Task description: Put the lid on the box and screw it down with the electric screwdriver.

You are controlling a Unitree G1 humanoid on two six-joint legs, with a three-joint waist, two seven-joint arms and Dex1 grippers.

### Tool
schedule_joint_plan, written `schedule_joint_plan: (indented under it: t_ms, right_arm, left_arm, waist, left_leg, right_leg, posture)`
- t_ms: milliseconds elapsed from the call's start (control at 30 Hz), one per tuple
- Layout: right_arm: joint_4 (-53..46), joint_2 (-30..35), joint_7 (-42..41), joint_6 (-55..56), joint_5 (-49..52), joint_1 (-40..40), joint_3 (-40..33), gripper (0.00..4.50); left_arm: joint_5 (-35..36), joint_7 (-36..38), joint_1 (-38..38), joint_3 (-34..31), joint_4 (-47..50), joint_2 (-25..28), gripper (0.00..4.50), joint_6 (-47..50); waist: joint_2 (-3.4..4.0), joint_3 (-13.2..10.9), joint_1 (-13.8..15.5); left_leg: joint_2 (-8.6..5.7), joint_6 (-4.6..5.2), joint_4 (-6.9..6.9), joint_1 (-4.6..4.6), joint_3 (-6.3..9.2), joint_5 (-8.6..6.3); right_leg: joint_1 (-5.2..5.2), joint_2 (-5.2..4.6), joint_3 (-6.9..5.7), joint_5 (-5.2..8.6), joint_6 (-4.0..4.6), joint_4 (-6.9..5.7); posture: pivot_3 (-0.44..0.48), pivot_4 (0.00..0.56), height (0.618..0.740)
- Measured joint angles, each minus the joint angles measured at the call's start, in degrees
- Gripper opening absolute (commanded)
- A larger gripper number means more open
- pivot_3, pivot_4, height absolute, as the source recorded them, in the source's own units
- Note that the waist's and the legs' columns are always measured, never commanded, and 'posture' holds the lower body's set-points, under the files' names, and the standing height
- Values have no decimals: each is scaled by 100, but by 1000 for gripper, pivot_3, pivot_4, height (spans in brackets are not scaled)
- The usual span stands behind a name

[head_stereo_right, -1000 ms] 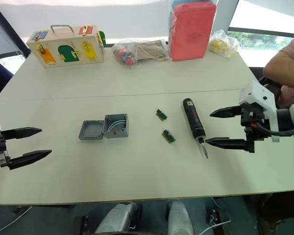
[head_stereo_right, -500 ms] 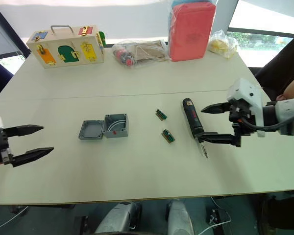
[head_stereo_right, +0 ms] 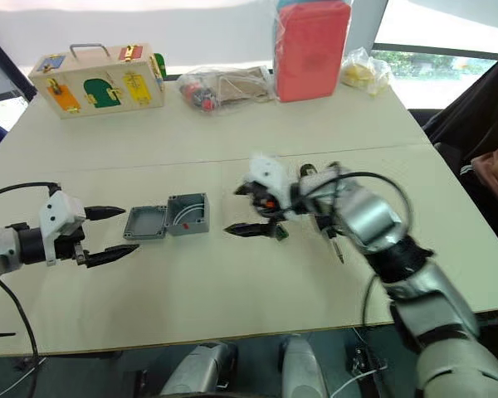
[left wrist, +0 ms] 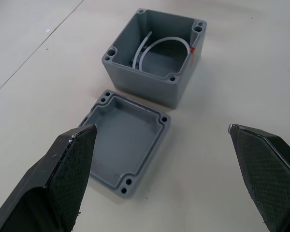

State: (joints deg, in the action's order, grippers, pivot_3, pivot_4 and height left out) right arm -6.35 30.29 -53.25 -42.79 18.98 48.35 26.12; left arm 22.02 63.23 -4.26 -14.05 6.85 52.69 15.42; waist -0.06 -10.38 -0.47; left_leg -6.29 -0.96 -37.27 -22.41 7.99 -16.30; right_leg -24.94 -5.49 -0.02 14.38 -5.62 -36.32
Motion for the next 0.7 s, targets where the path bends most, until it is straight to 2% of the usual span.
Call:
schedule_joint_plan:
  t_ms: [267,500,700]
  right_arm:
    - [1756,-1975,477,196,-849,999,692,4500]
    - [2844,-2819,511,416,-1382,1237,1055,4500]
    - [3120,-2922,399,605,-1661,1239,1120,4500]
  left_arm:
    - [113,54,-7,-12,96,12,4465,128]
    - [294,79,402,-469,430,154,4465,359]
    - [381,-18,572,-646,762,159,4465,499]
  waist:
    - [-7,4,-139]
    - [-10,6,-201]
    - [-11,7,-205]
  left_leg:
    - [-1,-17,1,-1,-3,10]
    - [-1,-26,3,0,-2,15]
    - [-1,-27,8,-1,-2,16]
  right_leg:
    - [-38,3,3,0,3,-64]
    - [-46,5,3,1,4,-78]
    - [-48,5,4,1,4,-77]
  posture:
    - [0,150,740]
    - [0,150,740]
    - [0,150,740]
